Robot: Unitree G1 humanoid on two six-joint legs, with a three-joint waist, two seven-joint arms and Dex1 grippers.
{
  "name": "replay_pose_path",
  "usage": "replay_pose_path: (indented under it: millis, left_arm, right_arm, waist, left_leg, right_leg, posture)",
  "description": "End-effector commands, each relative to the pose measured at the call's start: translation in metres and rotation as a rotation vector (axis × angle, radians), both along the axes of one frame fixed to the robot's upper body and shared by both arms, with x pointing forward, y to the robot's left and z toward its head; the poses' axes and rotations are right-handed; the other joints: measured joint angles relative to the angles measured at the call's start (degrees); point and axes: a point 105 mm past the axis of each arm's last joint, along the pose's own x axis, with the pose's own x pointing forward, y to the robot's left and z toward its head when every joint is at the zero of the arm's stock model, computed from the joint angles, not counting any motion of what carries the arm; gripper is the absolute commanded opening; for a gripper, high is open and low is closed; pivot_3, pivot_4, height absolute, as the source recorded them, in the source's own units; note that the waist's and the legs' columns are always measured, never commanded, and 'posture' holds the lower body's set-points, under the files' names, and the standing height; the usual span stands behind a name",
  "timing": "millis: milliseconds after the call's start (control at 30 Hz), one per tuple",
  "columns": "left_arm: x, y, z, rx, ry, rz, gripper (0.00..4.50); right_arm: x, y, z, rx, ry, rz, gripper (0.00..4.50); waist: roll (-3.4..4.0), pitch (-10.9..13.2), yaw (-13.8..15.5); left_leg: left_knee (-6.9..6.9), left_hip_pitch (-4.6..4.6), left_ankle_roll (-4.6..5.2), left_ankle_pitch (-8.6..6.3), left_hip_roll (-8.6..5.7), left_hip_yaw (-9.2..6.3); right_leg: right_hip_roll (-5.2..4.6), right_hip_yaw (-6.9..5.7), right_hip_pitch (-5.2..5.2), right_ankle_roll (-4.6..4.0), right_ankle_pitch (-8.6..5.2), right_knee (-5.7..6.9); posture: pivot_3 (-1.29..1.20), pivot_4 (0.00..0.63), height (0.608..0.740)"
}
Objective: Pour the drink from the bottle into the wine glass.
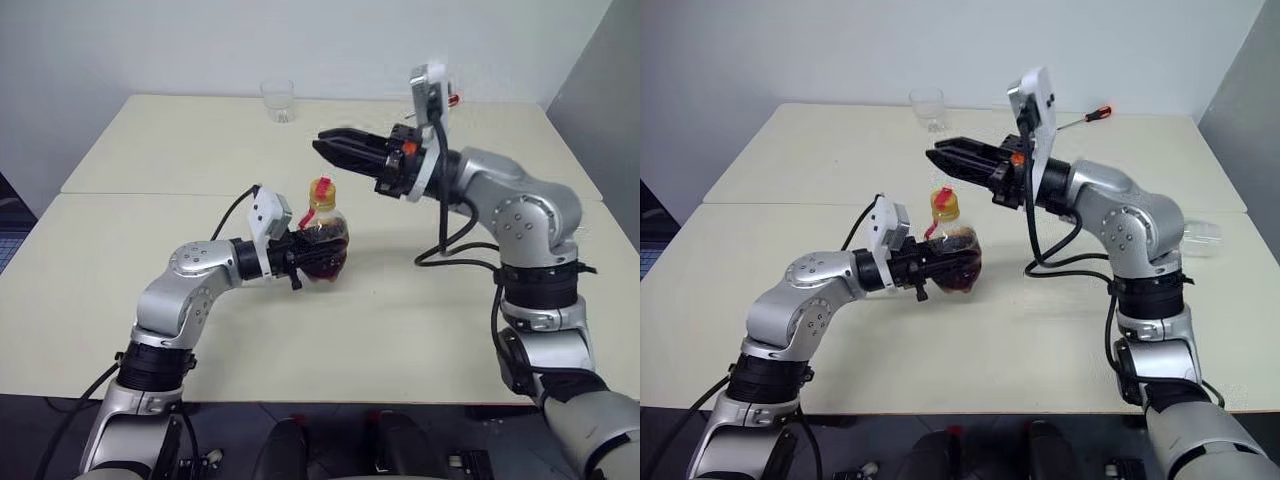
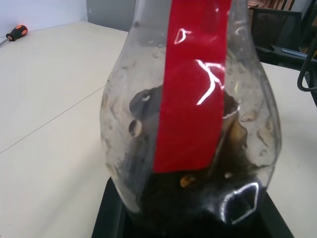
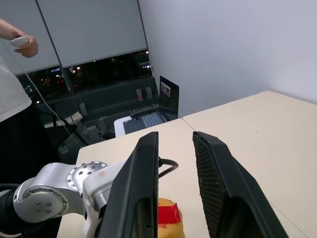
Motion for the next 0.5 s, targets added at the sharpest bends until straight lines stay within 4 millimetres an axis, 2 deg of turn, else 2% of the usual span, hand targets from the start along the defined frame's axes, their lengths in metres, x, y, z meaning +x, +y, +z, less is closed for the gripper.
replay_pose_path:
  millis: [33,233,333,433,500]
  left_arm:
    - [-0.004,-0.005,0.014,-0.016,-0.061,-0.029,0.99]
    - [-0.004,-0.006,0.014,-0.018,-0.06,-0.034,0.99]
    - [-0.003,-0.006,0.015,-0.019,-0.062,-0.034,0.99]
    - [-0.003,-0.006,0.015,-0.018,-0.062,-0.032,0.99]
    - [-0.003,-0.005,0.014,-0.017,-0.062,-0.03,0.99]
  right_arm:
    - [-0.006,-0.007,0.018,0.031,-0.056,0.02,1.16]
    - [-0.012,-0.006,0.009,0.003,-0.065,0.035,1.16]
    - [-0.012,-0.005,-0.001,-0.019,-0.06,0.022,1.16]
    - [-0.012,-0.007,-0.01,-0.029,-0.046,0.007,1.76]
    - [-0.011,-0.007,-0.013,-0.034,-0.046,-0.01,2.43]
  waist:
    - [0.0,0.0,0.0]
    - [0.0,0.0,0.0]
    - [0.0,0.0,0.0]
    - [0.0,0.0,0.0]
    - [0.0,0.0,0.0]
  left_leg:
    - [0.0,0.0,0.0,0.0,0.0,0.0]
    - [0.0,0.01,0.0,0.0,0.0,-0.01]
    - [0.0,0.0,0.0,0.0,0.01,-0.01]
    - [0.01,-0.01,0.0,0.0,0.0,-0.01]
    - [0.02,-0.01,0.0,0.0,0.01,0.0]
  right_leg:
    - [0.0,0.0,0.0,0.0,0.0,0.0]
    - [0.01,0.0,0.0,0.0,0.0,0.02]
    - [0.01,0.0,0.0,0.0,0.0,0.01]
    - [0.0,0.01,0.0,0.0,0.0,0.01]
    - [0.0,0.01,0.0,0.0,0.0,0.02]
  posture:
    - [0.0,0.15,0.74]
    - [0.0,0.15,0.74]
    - [0.0,0.15,0.74]
    - [0.0,0.15,0.74]
    - [0.0,0.15,0.74]
